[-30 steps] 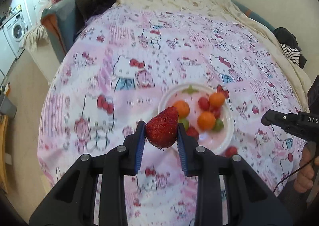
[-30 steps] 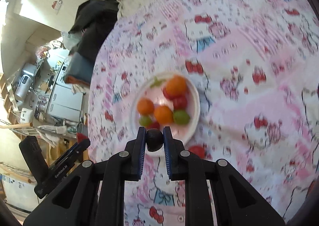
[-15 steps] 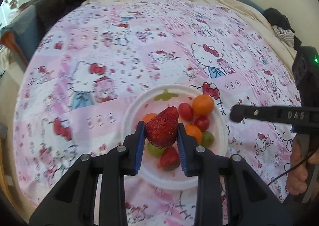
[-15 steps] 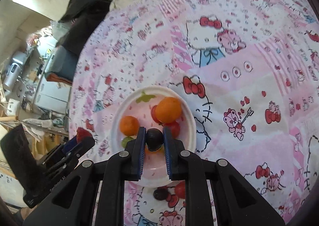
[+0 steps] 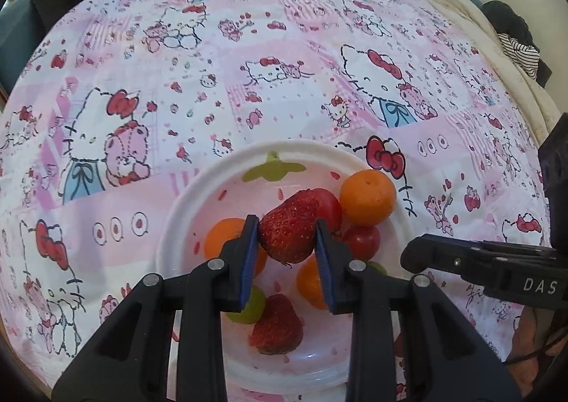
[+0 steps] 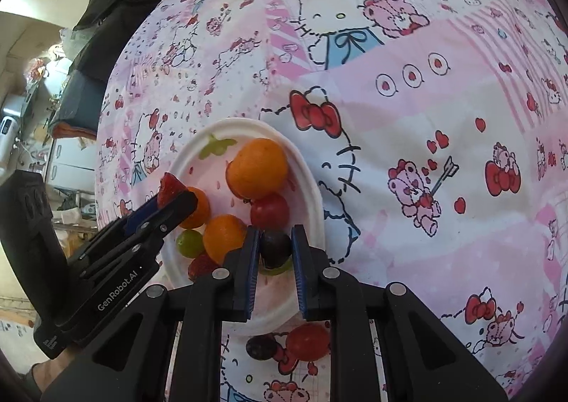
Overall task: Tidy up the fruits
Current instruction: 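Lower the strawberry and dark cherry onto the plate and open both tools, then grasp the last dark cherry with the left tool while the right tool grasps a red tomato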
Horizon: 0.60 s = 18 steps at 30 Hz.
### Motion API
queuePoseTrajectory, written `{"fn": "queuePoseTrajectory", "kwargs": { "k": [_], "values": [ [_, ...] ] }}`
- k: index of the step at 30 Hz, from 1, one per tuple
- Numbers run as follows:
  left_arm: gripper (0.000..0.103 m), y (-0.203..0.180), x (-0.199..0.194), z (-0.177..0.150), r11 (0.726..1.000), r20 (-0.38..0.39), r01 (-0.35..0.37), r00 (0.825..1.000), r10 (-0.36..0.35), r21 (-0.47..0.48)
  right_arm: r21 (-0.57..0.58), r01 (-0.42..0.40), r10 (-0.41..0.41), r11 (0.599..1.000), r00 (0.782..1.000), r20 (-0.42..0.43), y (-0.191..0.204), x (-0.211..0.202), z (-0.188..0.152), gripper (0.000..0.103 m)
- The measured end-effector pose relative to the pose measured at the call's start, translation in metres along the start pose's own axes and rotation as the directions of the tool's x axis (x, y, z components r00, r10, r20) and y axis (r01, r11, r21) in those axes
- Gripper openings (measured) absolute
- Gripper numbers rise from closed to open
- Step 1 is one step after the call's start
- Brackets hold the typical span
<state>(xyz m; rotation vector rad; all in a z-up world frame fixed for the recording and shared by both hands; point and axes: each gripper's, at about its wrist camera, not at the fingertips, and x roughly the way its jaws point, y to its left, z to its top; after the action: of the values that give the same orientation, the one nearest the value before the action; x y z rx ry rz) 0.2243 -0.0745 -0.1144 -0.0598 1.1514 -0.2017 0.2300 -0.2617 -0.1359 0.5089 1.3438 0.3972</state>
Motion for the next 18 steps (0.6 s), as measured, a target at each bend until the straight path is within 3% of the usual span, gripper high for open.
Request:
{"fn": "queuePoseTrajectory", "kwargs": {
  "k": [4, 6, 7, 11, 13, 15, 18],
  "values": [
    [0.028, -0.001, -0.002, 0.001, 1.000, 0.006, -0.005, 1.000, 0.005, 0.000, 0.014, -0.006, 0.005, 1.000, 1.000, 0.010, -0.002, -0.003, 0.001, 0.022],
    [0.057, 0.000, -0.004, 0.001, 1.000, 0.012, -0.005, 1.000, 0.005, -0.009, 0.015, -0.005, 0.005, 1.000, 1.000, 0.011, -0.002, -0.003, 0.001, 0.022],
    [0.063, 0.000, -0.006, 0.001, 1.000, 0.025, -0.016, 1.000, 0.017, -0.012, 0.016, -0.005, 0.005, 1.000, 1.000, 0.009, -0.001, -0.003, 0.001, 0.022],
    [0.068, 0.001, -0.014, 0.002, 0.999, 0.045, -0.038, 0.998, 0.038, -0.010, -0.002, -0.001, 0.001, 1.000, 1.000, 0.019, 0.002, -0.009, 0.002, 0.022],
    [0.068, 0.004, -0.018, 0.003, 0.999, 0.046, -0.043, 0.998, 0.044, -0.015, -0.006, 0.000, 0.000, 1.000, 0.999, 0.039, 0.004, -0.015, 0.002, 0.031],
    [0.068, 0.008, -0.026, 0.002, 0.998, 0.060, -0.053, 0.997, 0.054, -0.019, -0.008, 0.001, 0.000, 1.000, 0.997, 0.072, 0.004, -0.021, 0.001, 0.067],
    [0.068, 0.015, -0.038, -0.001, 0.997, 0.077, -0.078, 0.994, 0.080, -0.027, -0.022, 0.009, -0.007, 1.000, 0.994, 0.106, 0.005, -0.029, 0.001, 0.070]
  ]
}}
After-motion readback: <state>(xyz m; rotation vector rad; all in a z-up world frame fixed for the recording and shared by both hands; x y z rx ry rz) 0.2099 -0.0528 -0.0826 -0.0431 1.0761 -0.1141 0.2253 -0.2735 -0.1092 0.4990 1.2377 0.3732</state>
